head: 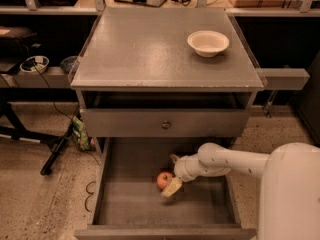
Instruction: Pick apple from middle drawer and place on counter
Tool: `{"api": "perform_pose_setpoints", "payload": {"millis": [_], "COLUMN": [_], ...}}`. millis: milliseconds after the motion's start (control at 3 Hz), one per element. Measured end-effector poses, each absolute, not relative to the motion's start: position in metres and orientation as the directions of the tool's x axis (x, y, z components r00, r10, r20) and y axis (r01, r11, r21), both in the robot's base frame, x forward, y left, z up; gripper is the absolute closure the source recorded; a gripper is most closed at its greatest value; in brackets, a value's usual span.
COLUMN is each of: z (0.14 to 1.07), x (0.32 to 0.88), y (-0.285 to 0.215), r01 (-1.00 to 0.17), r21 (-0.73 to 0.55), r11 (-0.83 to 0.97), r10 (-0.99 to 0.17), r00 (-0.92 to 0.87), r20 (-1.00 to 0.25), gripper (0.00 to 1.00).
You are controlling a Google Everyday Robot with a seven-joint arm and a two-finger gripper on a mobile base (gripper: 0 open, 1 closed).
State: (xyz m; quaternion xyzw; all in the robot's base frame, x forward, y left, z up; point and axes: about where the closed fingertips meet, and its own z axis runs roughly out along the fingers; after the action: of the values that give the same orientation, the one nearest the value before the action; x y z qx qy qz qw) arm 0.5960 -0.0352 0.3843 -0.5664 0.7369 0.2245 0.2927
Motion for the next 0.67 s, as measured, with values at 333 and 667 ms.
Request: {"api": "perform_pose_setpoints", "payload": {"millis": [333, 667], "z": [0.3842, 0.3842], "x": [0.5959, 0.5959], "y": [-0.0352, -0.0352], "r01": [-0.966, -0.966], "r21": [-0.001, -0.001], "r11": [0.257, 0.257], "r10": [-0.703, -0.703], "r00": [-0.187, -0.187], "r20": [-0.686, -0.686], "gripper": [0.27, 0.5]}}
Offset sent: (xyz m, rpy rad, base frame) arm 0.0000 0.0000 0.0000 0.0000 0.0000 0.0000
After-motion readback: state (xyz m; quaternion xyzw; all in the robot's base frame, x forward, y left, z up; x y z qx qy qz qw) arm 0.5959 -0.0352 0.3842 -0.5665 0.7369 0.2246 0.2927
